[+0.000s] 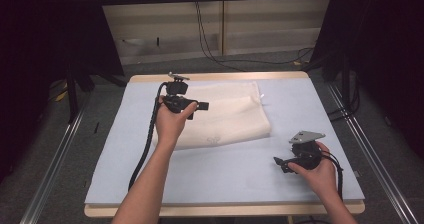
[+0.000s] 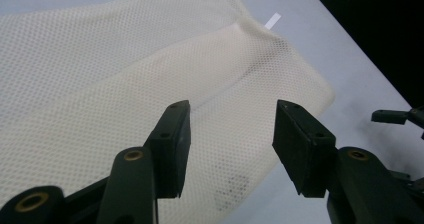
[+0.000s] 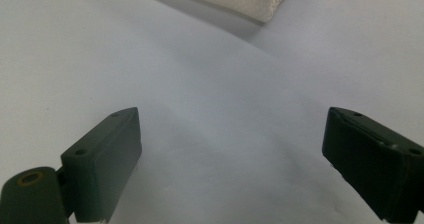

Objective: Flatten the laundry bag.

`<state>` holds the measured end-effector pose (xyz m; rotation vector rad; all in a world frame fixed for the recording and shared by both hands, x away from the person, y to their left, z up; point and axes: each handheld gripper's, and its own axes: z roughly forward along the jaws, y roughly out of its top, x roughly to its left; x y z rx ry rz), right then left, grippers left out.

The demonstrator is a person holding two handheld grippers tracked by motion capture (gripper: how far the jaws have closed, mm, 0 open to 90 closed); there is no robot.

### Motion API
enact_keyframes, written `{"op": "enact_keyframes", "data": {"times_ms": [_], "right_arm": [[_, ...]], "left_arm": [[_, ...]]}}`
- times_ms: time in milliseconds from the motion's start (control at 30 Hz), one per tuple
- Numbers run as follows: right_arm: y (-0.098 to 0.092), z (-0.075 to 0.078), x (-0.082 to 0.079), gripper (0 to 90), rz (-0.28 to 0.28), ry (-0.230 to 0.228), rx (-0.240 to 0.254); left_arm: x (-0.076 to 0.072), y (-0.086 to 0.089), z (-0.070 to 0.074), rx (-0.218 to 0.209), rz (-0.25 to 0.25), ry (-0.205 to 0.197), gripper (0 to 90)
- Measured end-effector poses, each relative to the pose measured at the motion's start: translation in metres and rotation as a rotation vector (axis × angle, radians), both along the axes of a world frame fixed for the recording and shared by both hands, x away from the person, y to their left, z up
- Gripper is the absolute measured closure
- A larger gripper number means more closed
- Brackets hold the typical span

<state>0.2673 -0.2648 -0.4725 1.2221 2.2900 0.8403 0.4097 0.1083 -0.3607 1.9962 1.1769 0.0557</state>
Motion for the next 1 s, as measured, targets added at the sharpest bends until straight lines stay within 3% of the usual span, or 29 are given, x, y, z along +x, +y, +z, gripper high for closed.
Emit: {"op": "enact_keyframes", "data": {"times_ms": [67,133,233,333,400,500,600,633,900,1000], "right_arm": [[0.000,0.000,0.000,8.4,0.001,-0.001,0.002],[0.000,0.000,0.000,8.4,-0.002,0.001,-0.002],[0.001,-0.001,0.000,8.4,0.000,0.002,-0.006],[0.002,-0.001,0.000,8.4,0.004,0.005,-0.001],[0.002,-0.001,0.000,8.4,0.003,0.005,0.001],[0.003,0.000,0.000,8.4,0.000,0.003,0.008],[0.003,0.000,-0.001,8.4,-0.001,0.005,0.013],[0.003,0.000,-0.001,8.4,-0.001,0.006,0.016],[0.003,0.004,0.002,9.4,-0.008,0.004,0.089],[0.003,0.009,0.008,9.3,0.005,-0.027,0.129]], "left_arm": [[0.000,0.007,-0.005,-0.011,0.018,0.000,49.0],[0.000,0.013,-0.010,0.041,0.029,0.002,46.4],[-0.002,0.024,-0.016,0.033,0.042,0.003,43.9],[-0.003,0.034,-0.021,0.079,0.068,-0.003,39.8],[-0.004,0.043,-0.024,0.060,0.093,-0.008,39.2],[-0.004,0.055,-0.026,0.090,0.112,-0.008,36.2],[-0.006,0.066,-0.024,0.092,0.133,-0.020,32.4],[-0.007,0.070,-0.024,0.074,0.145,-0.024,32.4],[-0.010,0.093,-0.026,0.100,0.183,-0.031,25.6],[-0.010,0.099,-0.027,0.100,0.195,-0.024,23.7]]}}
